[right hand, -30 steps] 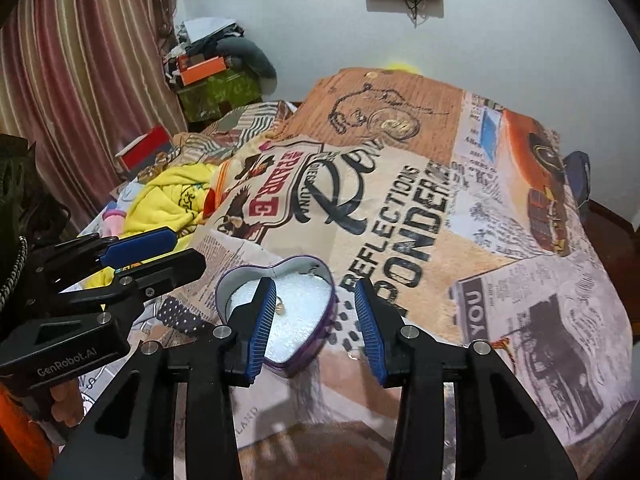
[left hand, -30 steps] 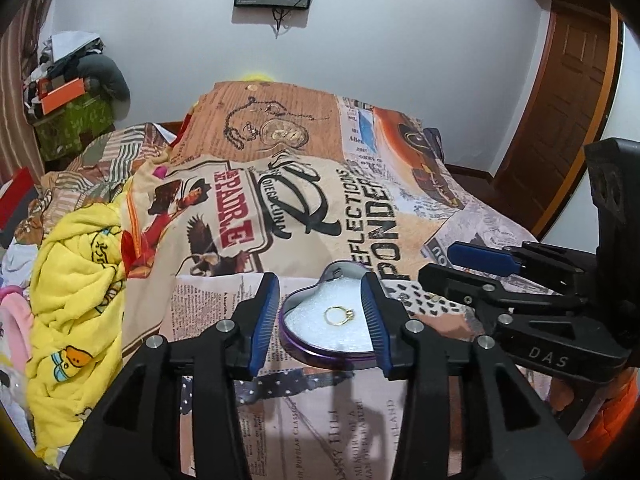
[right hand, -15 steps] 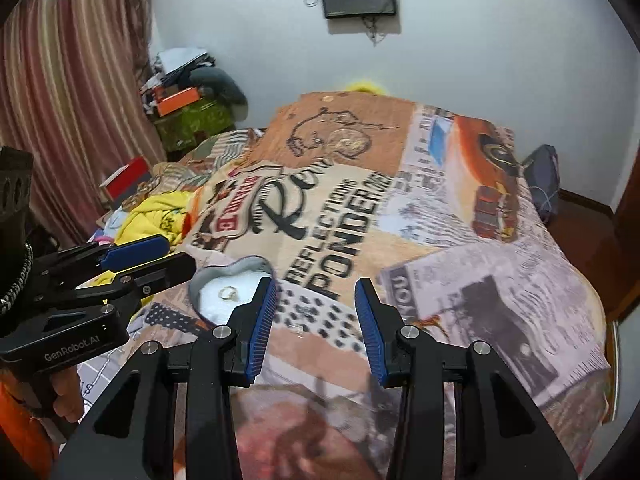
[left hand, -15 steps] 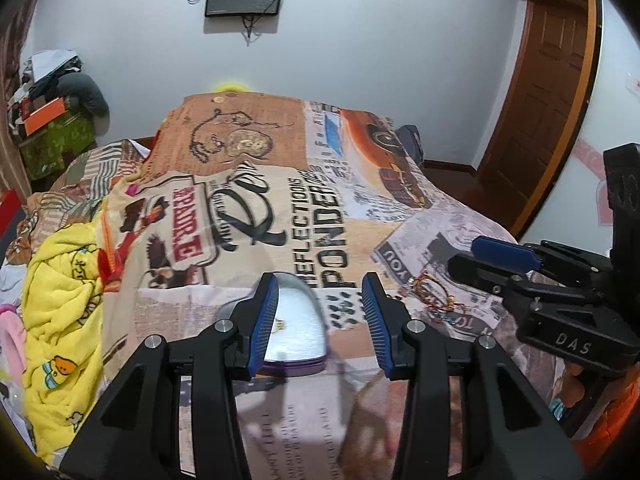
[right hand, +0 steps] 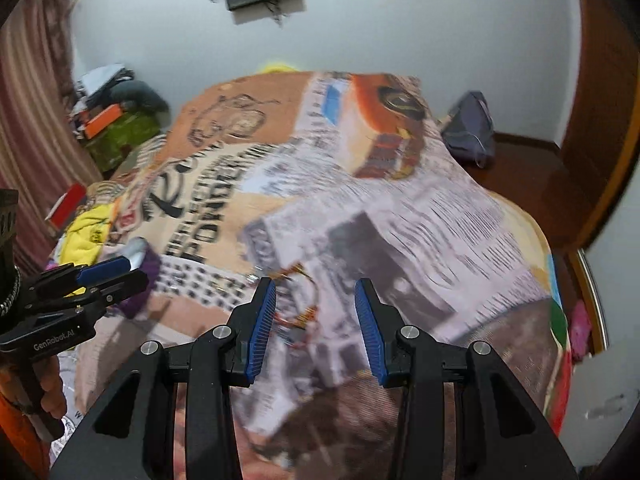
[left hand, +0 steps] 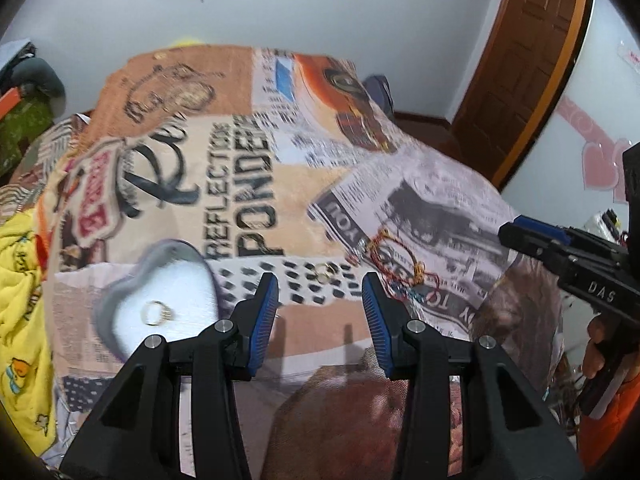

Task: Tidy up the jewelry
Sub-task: 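Withdraw both tools from the heart tin back toward the jewelry, then grasp a gold ring with the left tool while the right tool grasps a silver stone ring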

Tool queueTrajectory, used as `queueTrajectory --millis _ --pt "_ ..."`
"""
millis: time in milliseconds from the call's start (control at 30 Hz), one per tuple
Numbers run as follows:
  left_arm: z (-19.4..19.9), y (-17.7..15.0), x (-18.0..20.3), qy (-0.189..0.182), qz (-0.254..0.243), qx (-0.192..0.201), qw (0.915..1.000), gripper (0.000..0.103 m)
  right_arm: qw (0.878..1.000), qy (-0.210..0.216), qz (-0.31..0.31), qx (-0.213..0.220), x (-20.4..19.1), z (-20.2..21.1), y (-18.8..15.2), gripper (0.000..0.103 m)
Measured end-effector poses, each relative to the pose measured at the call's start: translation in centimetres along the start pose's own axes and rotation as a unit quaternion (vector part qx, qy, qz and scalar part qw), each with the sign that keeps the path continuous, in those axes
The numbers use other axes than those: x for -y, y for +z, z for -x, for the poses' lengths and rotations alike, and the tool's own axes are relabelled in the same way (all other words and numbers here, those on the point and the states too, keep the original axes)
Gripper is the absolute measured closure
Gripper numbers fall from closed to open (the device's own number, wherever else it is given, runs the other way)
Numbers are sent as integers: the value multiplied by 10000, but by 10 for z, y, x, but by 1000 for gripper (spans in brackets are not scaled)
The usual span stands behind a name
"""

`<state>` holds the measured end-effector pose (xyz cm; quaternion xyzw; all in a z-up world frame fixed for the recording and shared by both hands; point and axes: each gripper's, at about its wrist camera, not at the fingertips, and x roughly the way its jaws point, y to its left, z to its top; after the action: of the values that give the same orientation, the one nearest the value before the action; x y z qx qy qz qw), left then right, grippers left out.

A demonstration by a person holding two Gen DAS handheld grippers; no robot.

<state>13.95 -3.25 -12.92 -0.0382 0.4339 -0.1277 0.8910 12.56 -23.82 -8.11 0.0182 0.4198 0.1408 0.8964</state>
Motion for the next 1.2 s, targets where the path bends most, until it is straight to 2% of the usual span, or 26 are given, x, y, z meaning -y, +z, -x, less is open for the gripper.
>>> queueTrajectory --millis 300,533,600,900,1033,1200 --pt "-41 -7 10 -208 -141 -443 9987 61 9991 78 -66 -423 15 -21 -15 66" --pt "-65 -4 2 -91 -46 -595 9982 67 9974 324 71 -647 9 -40 -17 66" --pt "-70 -2 1 -48 -74 -614 9981 72 9969 367 76 -686 8 -45 -16 66" --pt "-89 7 7 43 -273 -625 9977 75 9941 503 221 -934 10 -69 -1 66" --pt "-97 10 9 189 -344 -606 9974 86 9929 666 404 -896 0 -72 7 65" --pt "-95 10 8 159 -349 -554 9977 86 9911 826 505 -914 -14 -78 9 65"
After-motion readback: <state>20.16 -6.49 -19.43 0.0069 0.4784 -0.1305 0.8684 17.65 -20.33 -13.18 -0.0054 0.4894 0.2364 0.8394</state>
